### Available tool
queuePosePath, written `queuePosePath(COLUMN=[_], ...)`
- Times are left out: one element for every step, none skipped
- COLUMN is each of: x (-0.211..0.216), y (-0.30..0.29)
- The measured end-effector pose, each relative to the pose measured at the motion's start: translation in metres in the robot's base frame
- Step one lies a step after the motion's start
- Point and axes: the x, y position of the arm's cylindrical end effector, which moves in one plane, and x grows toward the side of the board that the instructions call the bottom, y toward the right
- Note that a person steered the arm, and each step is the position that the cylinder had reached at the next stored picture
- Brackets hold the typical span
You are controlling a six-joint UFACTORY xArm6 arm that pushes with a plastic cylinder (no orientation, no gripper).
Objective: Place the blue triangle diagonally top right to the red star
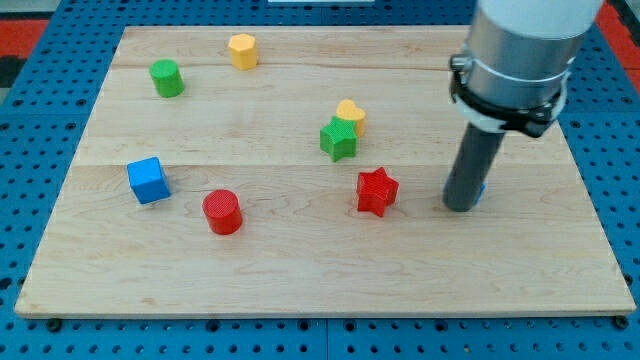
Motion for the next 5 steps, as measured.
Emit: queuePosePath(x=[-0.006, -0.018, -0.03, -0.038, -0.051], y=[0.033, 0.045, 0.04, 0.018, 0.018])
